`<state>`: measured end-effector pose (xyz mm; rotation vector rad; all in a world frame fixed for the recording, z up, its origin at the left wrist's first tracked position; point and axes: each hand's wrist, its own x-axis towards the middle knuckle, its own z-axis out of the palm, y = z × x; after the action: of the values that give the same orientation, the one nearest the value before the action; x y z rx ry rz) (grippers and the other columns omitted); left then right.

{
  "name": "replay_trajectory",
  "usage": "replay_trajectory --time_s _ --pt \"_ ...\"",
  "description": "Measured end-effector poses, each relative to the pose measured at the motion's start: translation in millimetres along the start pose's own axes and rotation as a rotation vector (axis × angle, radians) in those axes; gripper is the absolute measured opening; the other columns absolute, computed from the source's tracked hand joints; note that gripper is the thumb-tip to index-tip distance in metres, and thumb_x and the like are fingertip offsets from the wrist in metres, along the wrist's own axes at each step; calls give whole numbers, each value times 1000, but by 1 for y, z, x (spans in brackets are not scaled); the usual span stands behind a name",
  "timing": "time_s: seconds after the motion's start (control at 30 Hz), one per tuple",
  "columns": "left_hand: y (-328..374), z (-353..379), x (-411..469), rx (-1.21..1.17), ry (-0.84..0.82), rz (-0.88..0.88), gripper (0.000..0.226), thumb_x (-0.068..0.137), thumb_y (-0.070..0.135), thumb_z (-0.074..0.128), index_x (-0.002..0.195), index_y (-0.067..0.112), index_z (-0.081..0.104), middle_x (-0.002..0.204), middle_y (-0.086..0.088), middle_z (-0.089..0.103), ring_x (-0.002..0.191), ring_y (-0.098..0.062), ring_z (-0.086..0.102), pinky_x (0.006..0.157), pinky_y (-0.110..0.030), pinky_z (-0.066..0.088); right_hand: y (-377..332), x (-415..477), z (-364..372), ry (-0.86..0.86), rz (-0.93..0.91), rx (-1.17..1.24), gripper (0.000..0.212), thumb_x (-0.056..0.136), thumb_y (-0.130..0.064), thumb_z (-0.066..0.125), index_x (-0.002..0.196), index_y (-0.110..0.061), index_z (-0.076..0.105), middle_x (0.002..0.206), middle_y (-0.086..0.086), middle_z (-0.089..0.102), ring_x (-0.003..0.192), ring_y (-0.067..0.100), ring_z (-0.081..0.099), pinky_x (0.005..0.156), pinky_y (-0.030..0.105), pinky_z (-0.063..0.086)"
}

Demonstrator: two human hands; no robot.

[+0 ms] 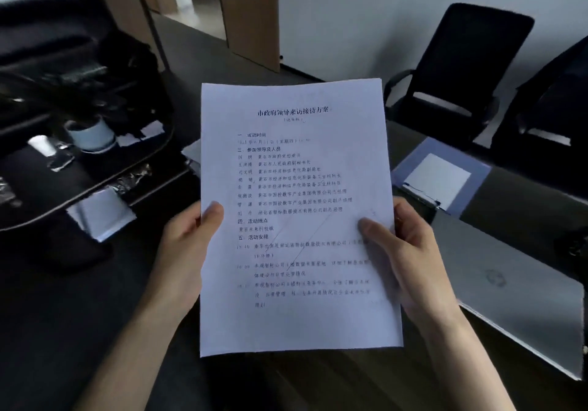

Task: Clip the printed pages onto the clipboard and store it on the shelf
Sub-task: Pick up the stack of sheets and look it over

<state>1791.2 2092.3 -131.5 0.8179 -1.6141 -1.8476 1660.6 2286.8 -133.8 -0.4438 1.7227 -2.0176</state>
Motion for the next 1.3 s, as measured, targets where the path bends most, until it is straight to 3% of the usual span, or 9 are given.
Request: replay_trajectory --time_s 0.23,0.4,0.6,0.73,0.83,1.03,1.3 --pt "36 -127 51 -13 195 72 21 93 20 48 93 22 68 78 13 76 74 -5 70 57 -18 54 2 53 144 -202 47 30 26 85 -8 59 107 -21 58 93 1 76 78 24 73 56 30 57" --pt "57 -209 88 -12 300 107 20 93 18 47 100 18 66 85 9 74 74 -5 69 59 -17 54 13 87 246 -252 29 12 21 85 -4 57 104 -13 57 87 2 76 74 23 73 55 30 57" --pt "78 -292 139 -37 386 142 20 93 16 47 92 21 67 74 14 75 71 -3 70 59 -17 55 25 137 355 -302 -13 2 19 85 0 56 94 -16 61 102 17 71 92 38 67 80 52 55" --pt "85 -341 192 -44 412 158 20 93 19 48 91 22 68 76 13 76 74 -4 70 58 -17 54 41 186 420 -342 -81 -2 20 84 -1 57 94 -17 62 94 5 73 84 26 70 62 37 56" --pt "94 -378 249 -37 417 169 19 92 23 50 89 24 69 78 12 76 75 -6 71 57 -18 54 51 235 470 -381 -99 25 19 84 -4 57 97 -18 62 89 -2 74 79 19 72 58 26 54" --pt "122 -435 372 -10 412 148 21 93 21 48 84 26 68 72 14 75 70 -4 70 56 -20 54 56 330 563 -380 -55 63 20 86 -3 56 100 -17 60 88 -3 75 75 18 73 54 25 54" --pt "138 -472 520 -15 300 97 21 91 21 49 86 25 69 76 10 76 73 -8 71 52 -19 53 62 439 631 -245 -68 52 17 84 -1 57 93 -14 62 81 -1 75 69 14 71 52 22 52"
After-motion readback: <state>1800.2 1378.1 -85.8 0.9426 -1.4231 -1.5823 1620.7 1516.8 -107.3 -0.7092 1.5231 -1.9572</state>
